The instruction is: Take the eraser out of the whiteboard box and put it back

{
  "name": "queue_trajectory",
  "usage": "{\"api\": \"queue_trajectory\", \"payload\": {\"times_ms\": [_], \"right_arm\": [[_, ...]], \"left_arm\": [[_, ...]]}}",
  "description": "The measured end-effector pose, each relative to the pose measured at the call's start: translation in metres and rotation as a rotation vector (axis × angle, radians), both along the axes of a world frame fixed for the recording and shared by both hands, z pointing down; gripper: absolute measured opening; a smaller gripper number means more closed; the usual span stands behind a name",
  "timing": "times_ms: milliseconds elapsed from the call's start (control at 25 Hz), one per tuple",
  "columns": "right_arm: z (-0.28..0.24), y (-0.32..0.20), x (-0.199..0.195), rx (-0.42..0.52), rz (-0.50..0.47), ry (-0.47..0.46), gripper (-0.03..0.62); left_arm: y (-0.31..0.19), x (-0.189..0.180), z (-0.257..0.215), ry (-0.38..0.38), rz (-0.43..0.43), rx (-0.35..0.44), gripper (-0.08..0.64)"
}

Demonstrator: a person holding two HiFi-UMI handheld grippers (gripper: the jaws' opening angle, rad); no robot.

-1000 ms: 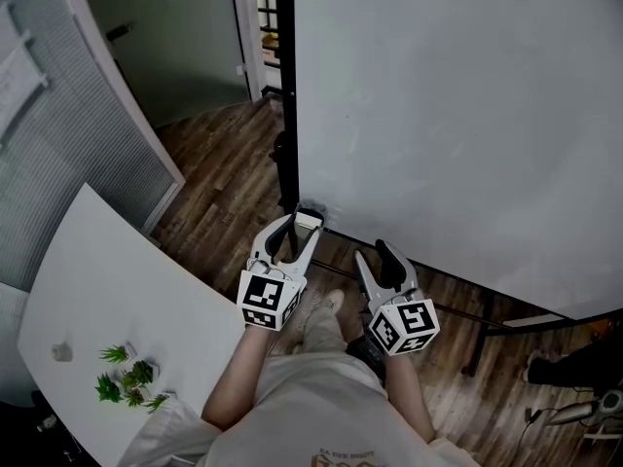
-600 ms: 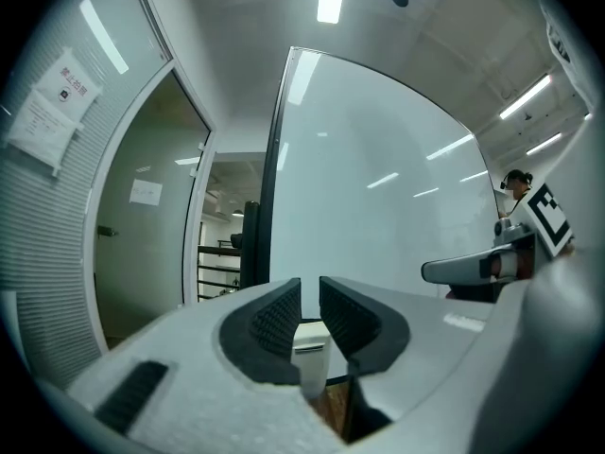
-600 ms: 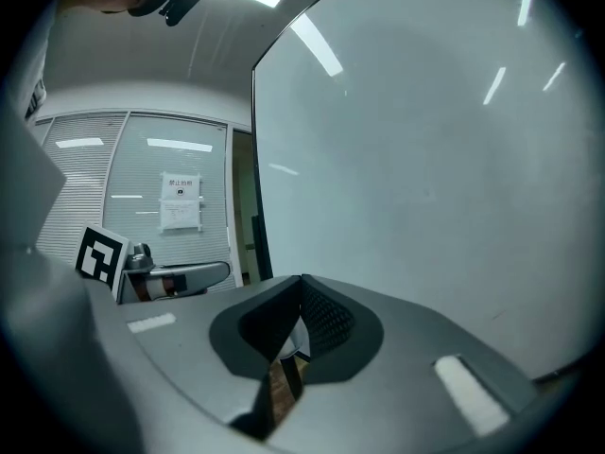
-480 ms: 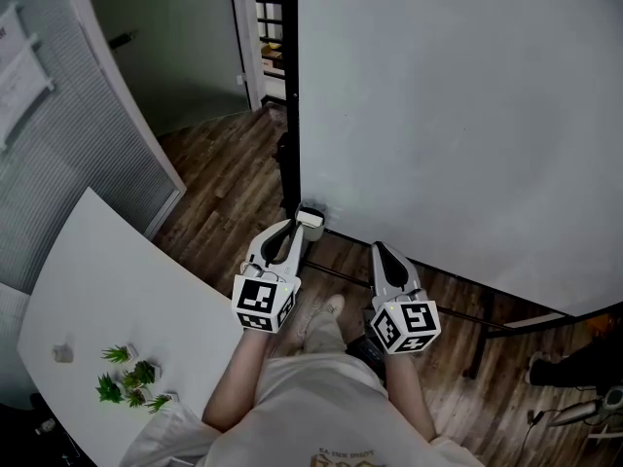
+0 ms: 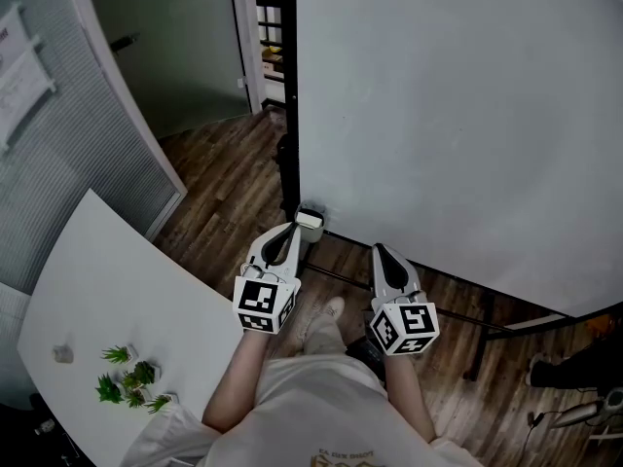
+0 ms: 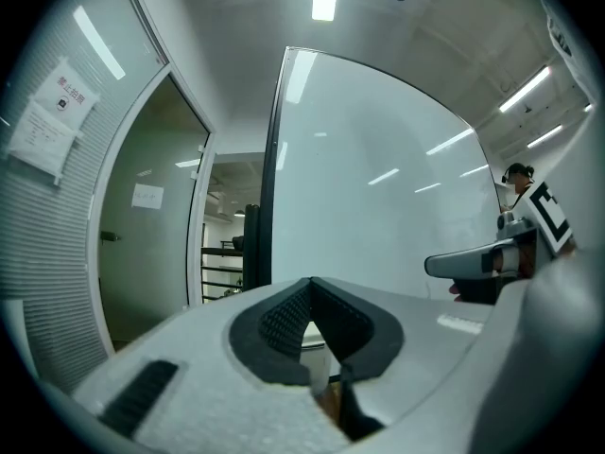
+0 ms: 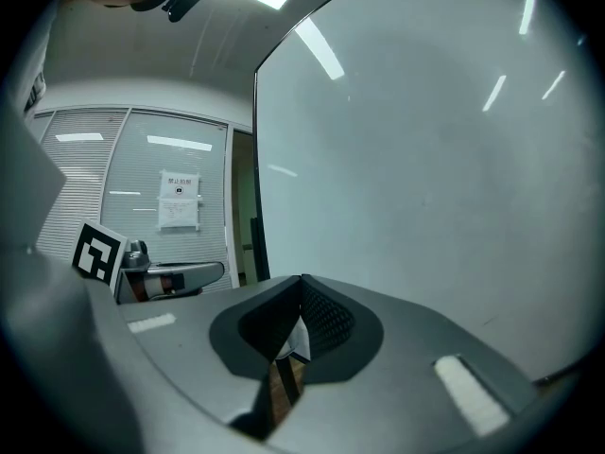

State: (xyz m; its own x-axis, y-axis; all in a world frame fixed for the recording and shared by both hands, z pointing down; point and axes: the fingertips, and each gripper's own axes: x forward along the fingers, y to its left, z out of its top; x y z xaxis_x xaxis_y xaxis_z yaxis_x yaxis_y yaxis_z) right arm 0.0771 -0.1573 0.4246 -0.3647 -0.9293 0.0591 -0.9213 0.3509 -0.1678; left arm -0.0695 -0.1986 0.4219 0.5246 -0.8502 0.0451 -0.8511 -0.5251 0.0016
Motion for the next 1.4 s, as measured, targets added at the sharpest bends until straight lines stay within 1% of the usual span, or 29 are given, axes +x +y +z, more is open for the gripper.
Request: {"api": "queue_trajectory", "payload": {"times_ms": [400,800,1240,1400], "right_arm": [[0.002,0.001,0.001,-0.004,-0.008,0.018,0.011],[0.000,0.002,-0.002,-0.003,-0.019,0.038,0.011],[0.001,0.001,-0.004,-0.004,-0.012,0.039,0.011],[0.001,0.001,-0.006,-0.006,-0.014,0.041,0.011]], "left_arm": [[0.000,0.000,0.004,-0.010,-0.009,-0.006,-0.002],[-0.003,-0.009,0.002,0.005,-0.043,-0.008,-0.002],[-0.003,-0.011,0.001,0.025,-0.034,-0.010,-0.002],[-0.004,-0.013,0.003,0.020,-0.034,-0.014,-0.002]]}}
